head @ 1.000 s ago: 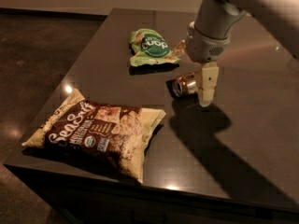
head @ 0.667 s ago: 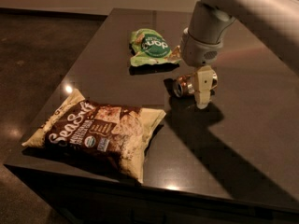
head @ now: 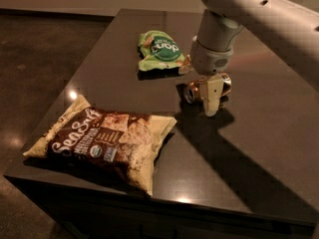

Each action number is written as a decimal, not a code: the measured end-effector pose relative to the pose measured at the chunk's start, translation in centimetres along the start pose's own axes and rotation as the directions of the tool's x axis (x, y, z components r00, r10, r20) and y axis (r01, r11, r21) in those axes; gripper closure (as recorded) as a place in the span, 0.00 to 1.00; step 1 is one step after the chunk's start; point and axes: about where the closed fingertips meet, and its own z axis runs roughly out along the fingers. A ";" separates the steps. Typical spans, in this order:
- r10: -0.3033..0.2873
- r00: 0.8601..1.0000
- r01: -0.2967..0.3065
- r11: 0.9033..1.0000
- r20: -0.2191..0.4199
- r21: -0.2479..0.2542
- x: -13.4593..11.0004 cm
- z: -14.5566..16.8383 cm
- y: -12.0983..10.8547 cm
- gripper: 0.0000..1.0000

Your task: Place orange can upright

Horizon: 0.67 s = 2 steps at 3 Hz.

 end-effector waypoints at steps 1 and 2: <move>0.001 1.000 -0.001 1.000 0.001 -0.004 0.1 0.1 0.0 0.37; 0.004 1.000 -0.004 1.000 0.013 0.002 0.0 -0.4 0.0 0.60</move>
Offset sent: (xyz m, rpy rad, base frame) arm -0.0067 -0.0050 0.0141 0.0233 0.0173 -0.0048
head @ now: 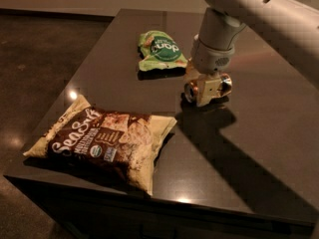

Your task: Place orange can upright

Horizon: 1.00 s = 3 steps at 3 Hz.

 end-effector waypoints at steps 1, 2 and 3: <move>0.025 0.999 -0.027 0.999 0.041 0.027 -0.2 -1.5 -0.2 0.84; 0.085 0.987 -0.095 0.994 0.140 0.062 -0.4 -3.7 -0.3 1.00; 0.151 0.949 -0.181 0.980 0.276 0.085 -1.2 -6.1 -0.5 1.00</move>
Offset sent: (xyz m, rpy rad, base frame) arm -0.0101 -0.0005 0.0798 0.3557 0.0377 -0.1629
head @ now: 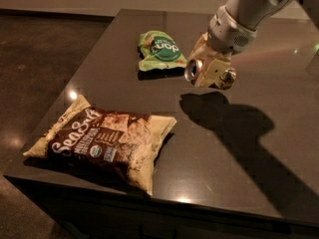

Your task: Place orange can upright

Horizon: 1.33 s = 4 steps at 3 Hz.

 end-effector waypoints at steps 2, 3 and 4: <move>0.196 0.942 -0.221 0.973 0.271 0.066 -1.8 -3.2 0.6 1.00; 0.266 0.891 -0.322 0.942 0.368 0.097 -1.6 -3.4 0.5 1.00; 0.304 0.836 -0.395 0.912 0.456 0.115 -1.5 -3.0 -0.1 1.00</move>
Offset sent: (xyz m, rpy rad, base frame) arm -0.0189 -0.0094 0.0473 0.4563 0.0654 -0.3064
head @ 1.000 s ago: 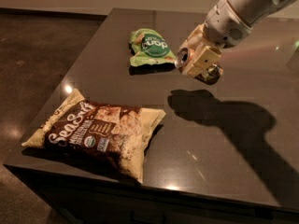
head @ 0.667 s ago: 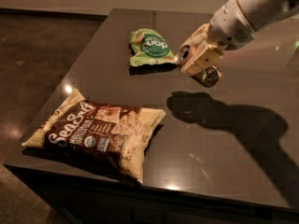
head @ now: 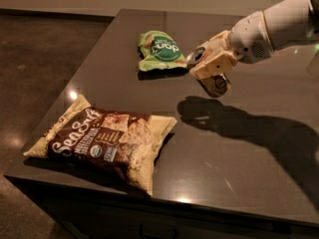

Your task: Place orange can upright

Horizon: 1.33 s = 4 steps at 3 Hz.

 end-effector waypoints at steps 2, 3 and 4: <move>0.078 0.982 -0.087 0.995 0.172 0.043 -0.3 0.8 -2.1 1.00; 0.090 0.962 -0.106 0.993 0.257 0.050 0.2 1.1 -3.2 1.00; 0.095 0.949 -0.115 0.992 0.301 0.051 0.5 1.2 -3.7 1.00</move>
Offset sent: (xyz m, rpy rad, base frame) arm 0.0380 -0.0033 0.0006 0.2994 -0.0169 -0.1116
